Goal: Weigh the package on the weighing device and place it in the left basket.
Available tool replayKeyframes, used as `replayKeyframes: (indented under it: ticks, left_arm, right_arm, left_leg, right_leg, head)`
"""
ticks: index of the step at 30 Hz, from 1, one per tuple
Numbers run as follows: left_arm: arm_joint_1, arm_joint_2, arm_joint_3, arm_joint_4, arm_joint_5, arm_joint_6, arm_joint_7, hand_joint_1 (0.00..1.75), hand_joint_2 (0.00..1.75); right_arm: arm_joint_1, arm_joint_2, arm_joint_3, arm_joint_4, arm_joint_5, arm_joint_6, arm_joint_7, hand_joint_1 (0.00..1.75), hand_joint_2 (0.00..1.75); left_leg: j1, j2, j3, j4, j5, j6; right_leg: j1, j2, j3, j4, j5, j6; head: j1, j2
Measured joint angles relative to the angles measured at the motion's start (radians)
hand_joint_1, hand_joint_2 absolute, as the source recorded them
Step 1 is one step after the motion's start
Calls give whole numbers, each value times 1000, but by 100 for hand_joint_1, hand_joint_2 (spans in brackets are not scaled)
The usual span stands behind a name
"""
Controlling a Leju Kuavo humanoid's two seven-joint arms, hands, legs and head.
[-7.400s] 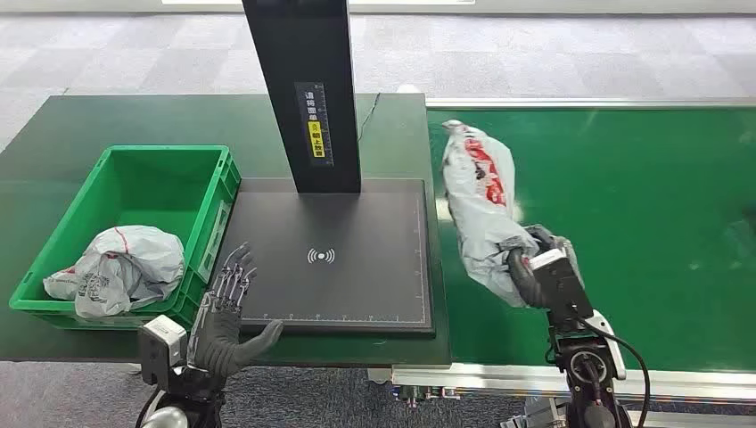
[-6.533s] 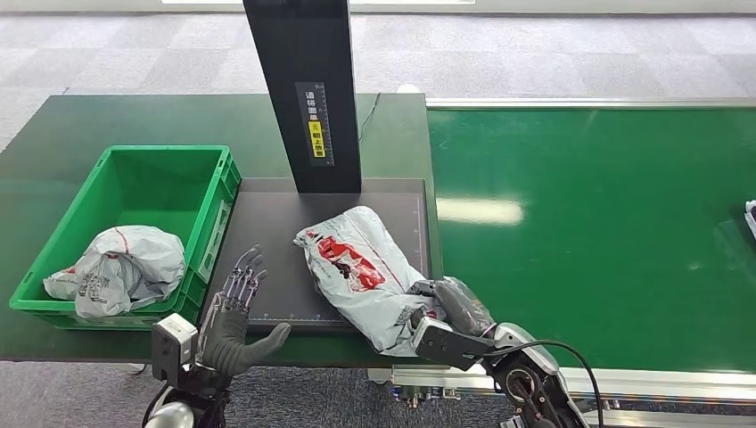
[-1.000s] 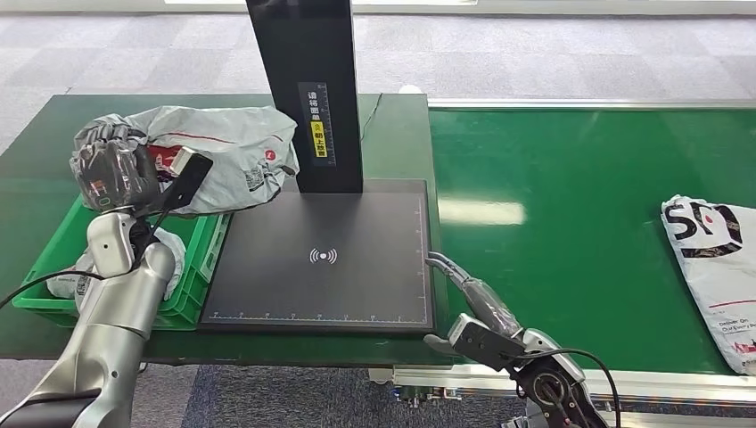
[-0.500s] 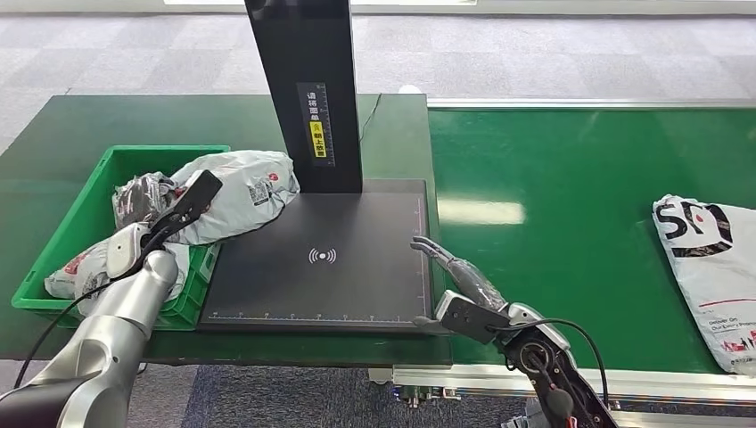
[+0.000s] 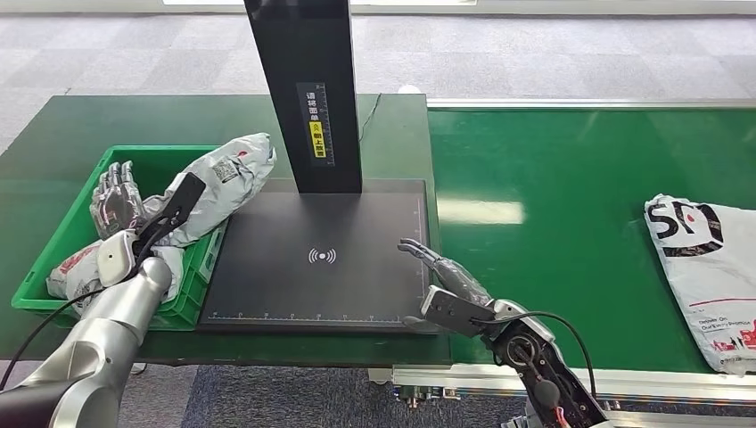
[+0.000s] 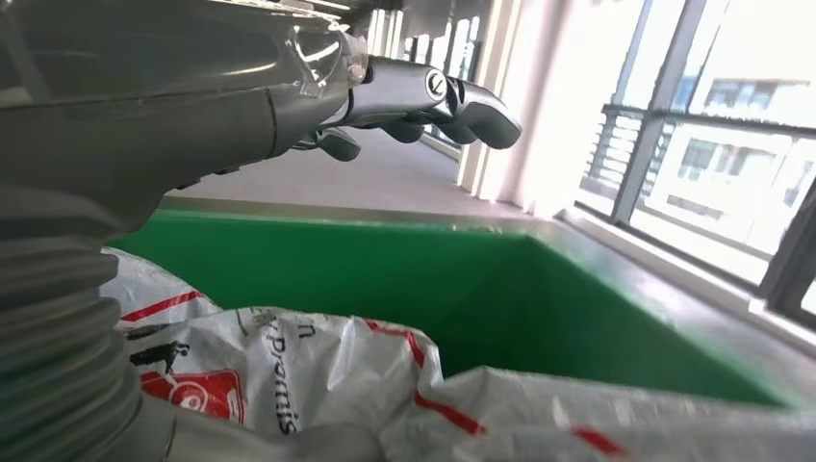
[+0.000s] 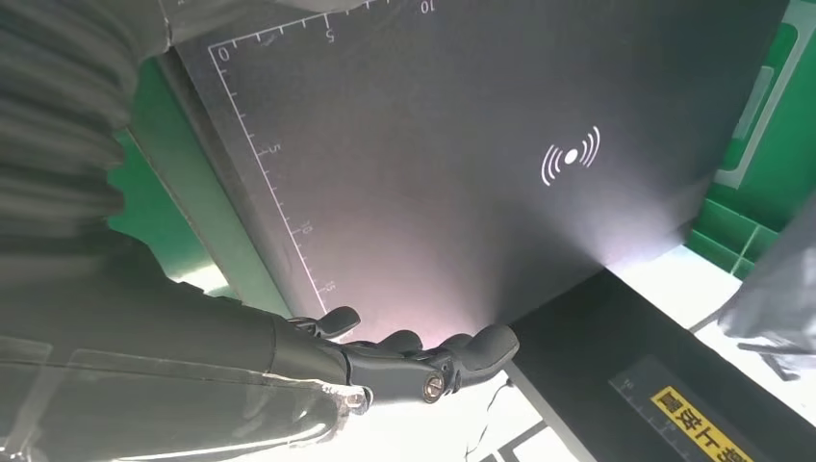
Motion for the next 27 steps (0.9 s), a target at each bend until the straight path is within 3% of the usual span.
replayKeyframes:
  ticks: [5, 9, 15, 21, 27]
  left_arm:
    - [32, -1, 29, -31, 71, 157, -116, 0, 175]
    - [71, -10, 74, -111, 81, 179, -220, 0, 175]
    - [107, -21, 140, -202, -13, 181, -234, 0, 175]
    - [149, -78, 238, -391, 69, 181, -478, 0, 175]
    - [196, -189, 292, -621, 213, 181, -755, 0, 175]
  right_arm:
    - [11, 0, 4, -10, -3, 0, 13, 0, 175]
    - [24, -3, 6, -21, -6, -1, 14, 0, 175]
    - [29, -8, 12, -22, -6, -2, 14, 0, 175]
    - [38, -12, 15, -22, -6, -7, 11, 0, 175]
    - [53, -15, 16, -22, -1, -18, -4, 0, 175]
  left_leg:
    - [0, 0, 0, 0, 0, 0]
    - [0, 2, 0, 0, 0, 0]
    - [0, 3, 0, 0, 0, 0]
    - [0, 3, -1, 0, 0, 0]
    - [0, 3, -2, 0, 0, 0]
  right_leg:
    - [0, 0, 0, 0, 0, 0]
    - [0, 1, -1, 0, 0, 0]
    - [0, 2, -1, 0, 0, 0]
    - [0, 2, -2, 0, 0, 0]
    - [0, 2, -2, 0, 0, 0]
  head:
    - [0, 0]
    - [0, 0]
    - [0, 0]
    - [0, 0]
    - [0, 0]
